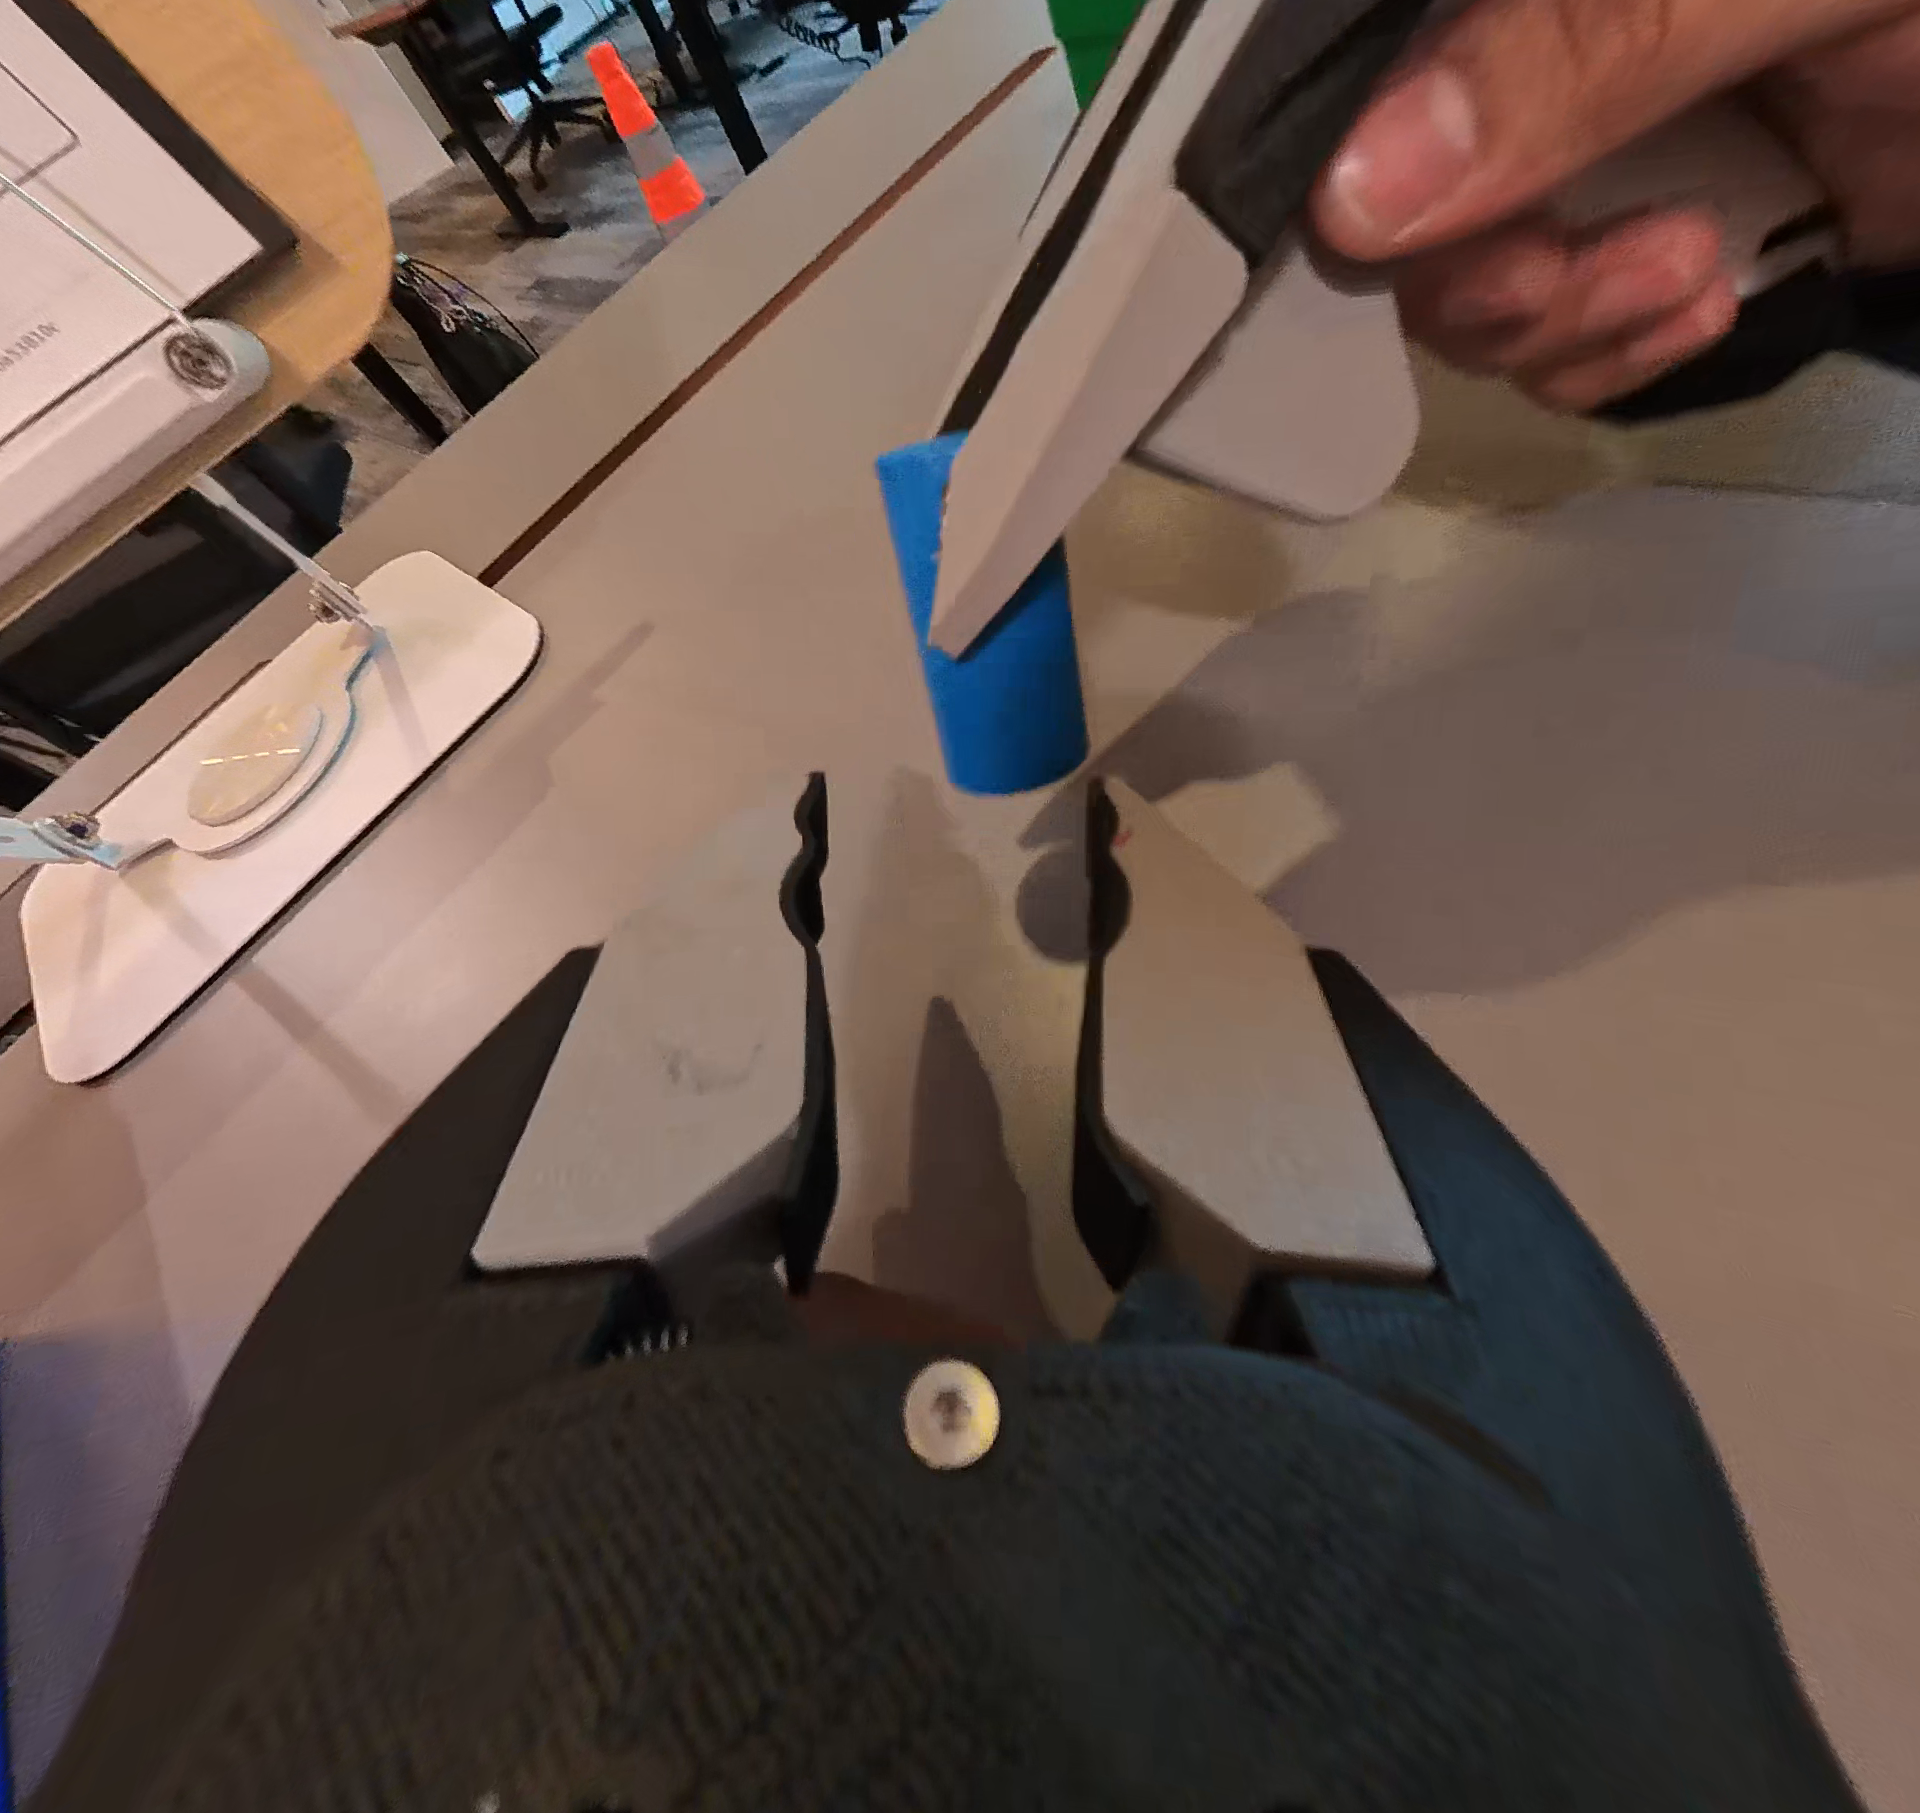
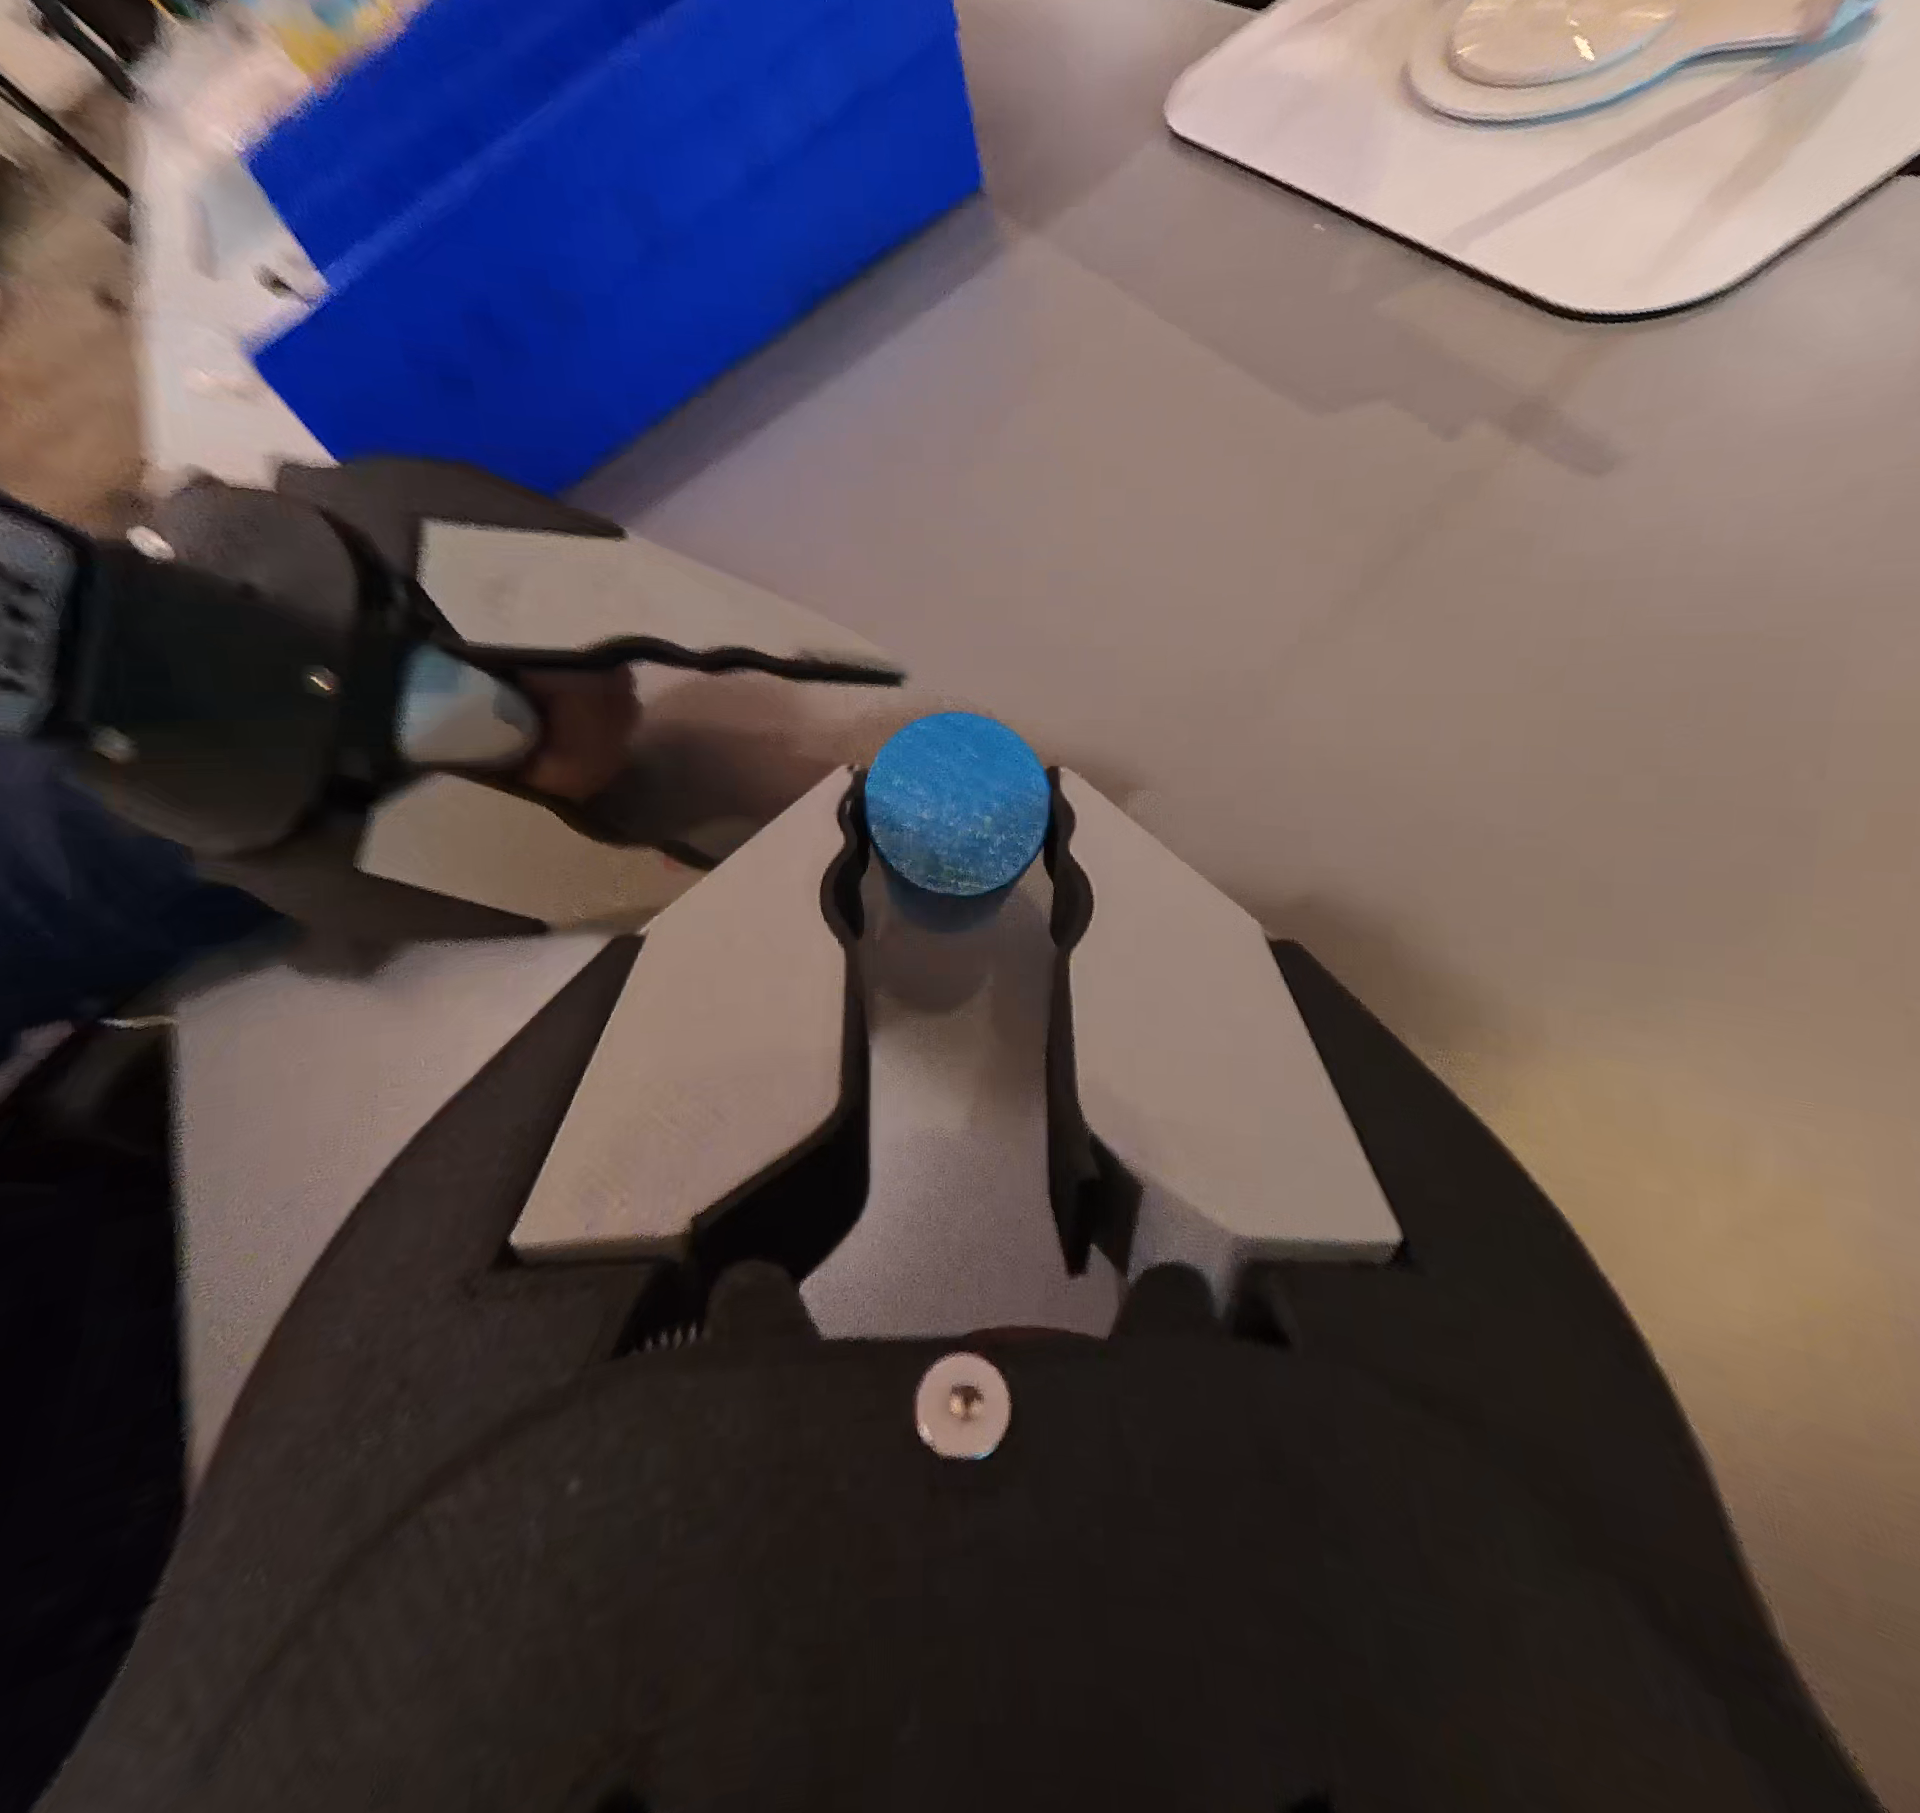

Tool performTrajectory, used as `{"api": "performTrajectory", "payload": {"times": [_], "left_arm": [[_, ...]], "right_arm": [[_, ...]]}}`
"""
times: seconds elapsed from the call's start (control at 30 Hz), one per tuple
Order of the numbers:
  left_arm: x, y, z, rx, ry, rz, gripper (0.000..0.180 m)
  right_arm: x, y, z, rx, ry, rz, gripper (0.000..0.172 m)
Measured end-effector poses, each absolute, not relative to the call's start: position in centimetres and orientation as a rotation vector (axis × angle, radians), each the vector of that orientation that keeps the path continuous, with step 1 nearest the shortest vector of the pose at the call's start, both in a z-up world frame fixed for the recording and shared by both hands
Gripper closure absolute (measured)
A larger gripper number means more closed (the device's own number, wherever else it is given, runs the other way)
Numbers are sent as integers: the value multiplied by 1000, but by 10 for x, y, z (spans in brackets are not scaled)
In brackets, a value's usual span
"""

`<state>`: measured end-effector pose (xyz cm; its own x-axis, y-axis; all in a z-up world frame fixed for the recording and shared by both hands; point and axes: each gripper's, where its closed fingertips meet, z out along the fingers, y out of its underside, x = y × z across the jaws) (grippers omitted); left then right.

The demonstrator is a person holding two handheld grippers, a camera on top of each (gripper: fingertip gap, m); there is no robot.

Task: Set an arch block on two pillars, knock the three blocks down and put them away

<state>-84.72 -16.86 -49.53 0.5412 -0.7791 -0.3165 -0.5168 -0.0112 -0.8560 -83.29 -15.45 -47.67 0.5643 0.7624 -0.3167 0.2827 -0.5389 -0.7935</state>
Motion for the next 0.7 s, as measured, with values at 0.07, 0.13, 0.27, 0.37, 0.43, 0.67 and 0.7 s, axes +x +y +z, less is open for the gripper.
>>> {"api": "performTrajectory", "payload": {"times": [0.07, 0.13, 0.27, 0.37, 0.43, 0.67, 0.7], "left_arm": [[-851, -169, -497, -1693, 1101, -318, 133], [-856, -166, -497, -1713, 1081, -330, 135], [-864, -160, -498, -1753, 1042, -327, 139], [-865, -159, -499, -1759, 1035, -316, 139], [-866, -159, -499, -1757, 1037, -311, 140], [-866, -159, -500, -1754, 1047, -286, 141], [-866, -159, -500, -1754, 1048, -285, 141]], "right_arm": [[-821, -152, -486, -2129, -897, 714, 141], [-816, -154, -493, -2143, -971, 611, 141], [-825, -163, -499, -2111, -1105, 545, 141], [-823, -165, -509, -2102, -1203, 448, 141], [-819, -164, -512, -2092, -1224, 409, 141], [-818, -164, -511, -2089, -1199, 483, 141], [-819, -165, -512, -2088, -1200, 489, 141]]}}
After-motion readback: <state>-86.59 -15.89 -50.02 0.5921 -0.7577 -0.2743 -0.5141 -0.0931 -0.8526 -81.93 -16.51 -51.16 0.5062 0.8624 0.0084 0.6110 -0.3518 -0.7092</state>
